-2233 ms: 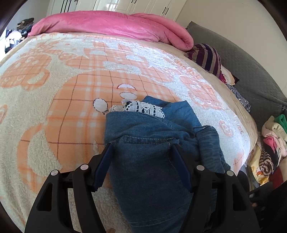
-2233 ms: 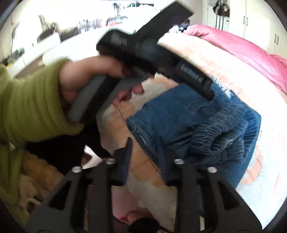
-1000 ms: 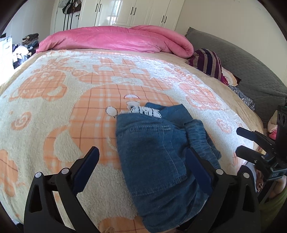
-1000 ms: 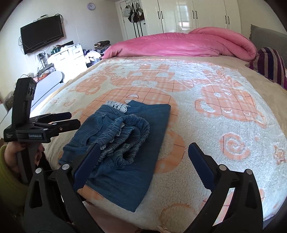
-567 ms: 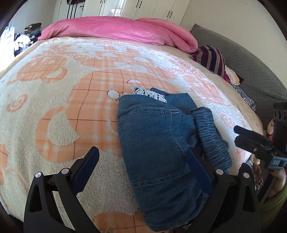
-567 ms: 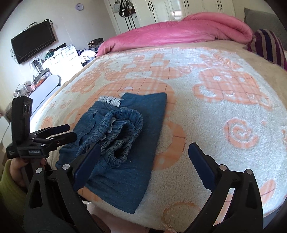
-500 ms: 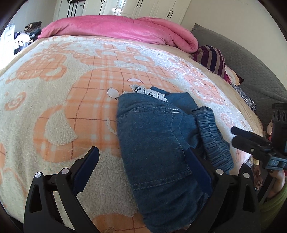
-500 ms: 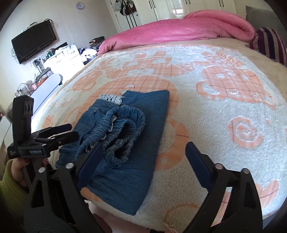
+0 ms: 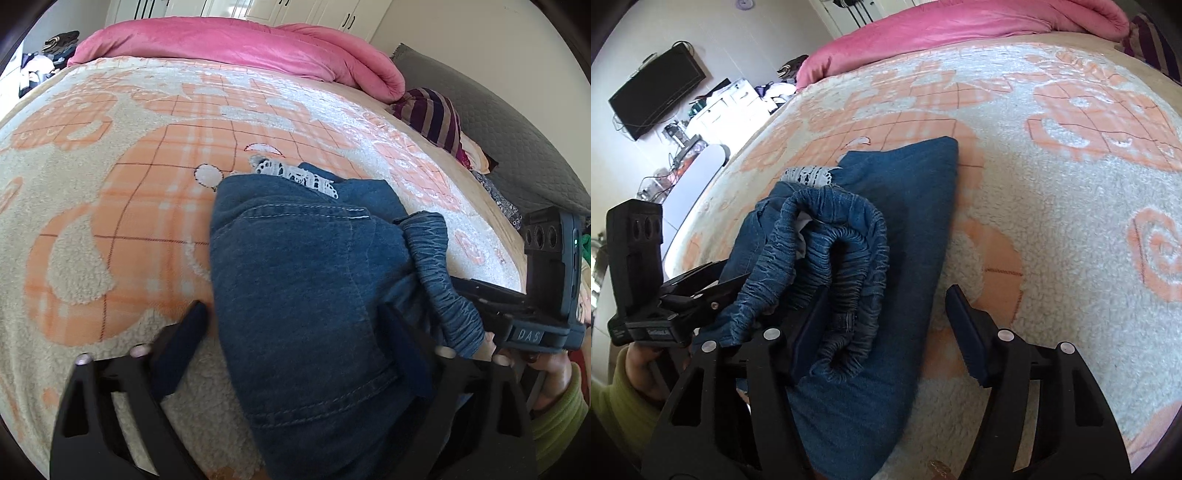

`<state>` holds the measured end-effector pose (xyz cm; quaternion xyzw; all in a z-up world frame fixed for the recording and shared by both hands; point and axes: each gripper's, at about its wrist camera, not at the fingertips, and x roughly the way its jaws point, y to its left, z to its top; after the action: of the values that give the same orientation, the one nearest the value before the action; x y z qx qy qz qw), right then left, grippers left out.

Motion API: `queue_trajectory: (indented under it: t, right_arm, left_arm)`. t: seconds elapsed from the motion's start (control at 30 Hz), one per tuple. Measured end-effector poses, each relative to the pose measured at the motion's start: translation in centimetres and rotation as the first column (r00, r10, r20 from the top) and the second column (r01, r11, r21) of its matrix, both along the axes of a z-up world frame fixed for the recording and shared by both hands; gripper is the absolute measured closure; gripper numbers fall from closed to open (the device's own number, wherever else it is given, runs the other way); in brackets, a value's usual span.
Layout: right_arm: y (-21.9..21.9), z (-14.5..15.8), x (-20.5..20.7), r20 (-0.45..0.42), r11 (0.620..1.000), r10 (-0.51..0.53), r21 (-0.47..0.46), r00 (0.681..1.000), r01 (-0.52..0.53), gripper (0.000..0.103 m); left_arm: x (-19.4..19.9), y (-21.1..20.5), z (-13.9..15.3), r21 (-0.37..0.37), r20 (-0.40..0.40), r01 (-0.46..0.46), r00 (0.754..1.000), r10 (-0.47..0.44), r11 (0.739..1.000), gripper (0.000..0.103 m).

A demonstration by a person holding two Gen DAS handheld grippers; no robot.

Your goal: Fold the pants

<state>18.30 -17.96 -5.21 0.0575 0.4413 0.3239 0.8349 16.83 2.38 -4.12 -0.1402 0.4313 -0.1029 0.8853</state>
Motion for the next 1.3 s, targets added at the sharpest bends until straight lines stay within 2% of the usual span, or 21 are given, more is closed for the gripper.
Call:
queue_trajectory:
  t: [0.07,0.1,0.13,0.2,0.3,0.43,0.73,1.0,1.3]
  right_arm:
    - [0.1,-0.1,0.2,-0.006,1.0,0.025,0.016,1.0,-0.024,0.059]
    - [0.2,-0.1,0.2,-0.007,0.999,0.034,0.029,0.999,-0.034,0.072]
    - [0.4,0.1,0.1,0.002,0.998,0.049,0.038,0.999,-0.049,0.076]
    - [1.0,0.8,-0.6,0.056,0.999,0.051,-0.001,0.997,-0.051,0.082]
    - [1.4,2.3,-1.7,0.124,0.999,0.052,-0.011,0.991,-0.051,0.086]
    - [2.0,4.2,-1.9,0.189,0.997,0.072,-0.03,0.979,-0.067,0.087]
    - [4.3,6.9,1.3,0.271,0.997,0.082,-0.032,0.959,-0.076,0.087]
    - [6.3,6.9,5.1,0.269,0.997,0.073,-0.04,0.96,-0.064,0.087]
    - [7.2,5.3,6.8,0.226,0.998,0.057,-0.036,0.972,-0.051,0.087]
  left_arm:
    - [0.1,-0.1,0.0,-0.016,0.004,-0.007,1.0,0.007,1.0,0.032]
    - [0.1,-0.2,0.0,-0.02,0.012,-0.001,1.0,0.001,1.0,0.041]
    - [0.1,-0.4,0.1,-0.026,0.017,0.006,1.0,-0.005,1.0,0.046]
    - [-0.2,-0.8,0.6,-0.015,0.034,0.009,0.999,-0.008,1.0,0.056]
    - [-0.8,-1.0,1.8,-0.012,0.066,0.009,0.998,-0.008,1.0,0.058]
    - [-0.7,-1.0,3.3,0.009,0.103,0.009,0.995,-0.01,1.0,0.06]
    - [2.2,0.2,6.2,0.048,0.185,-0.024,0.983,0.014,0.999,0.06]
    - [5.3,1.0,6.5,0.067,0.209,-0.048,0.977,0.033,0.997,0.06]
    - [6.8,2.3,4.2,0.07,0.164,-0.077,0.984,0.064,0.995,0.059]
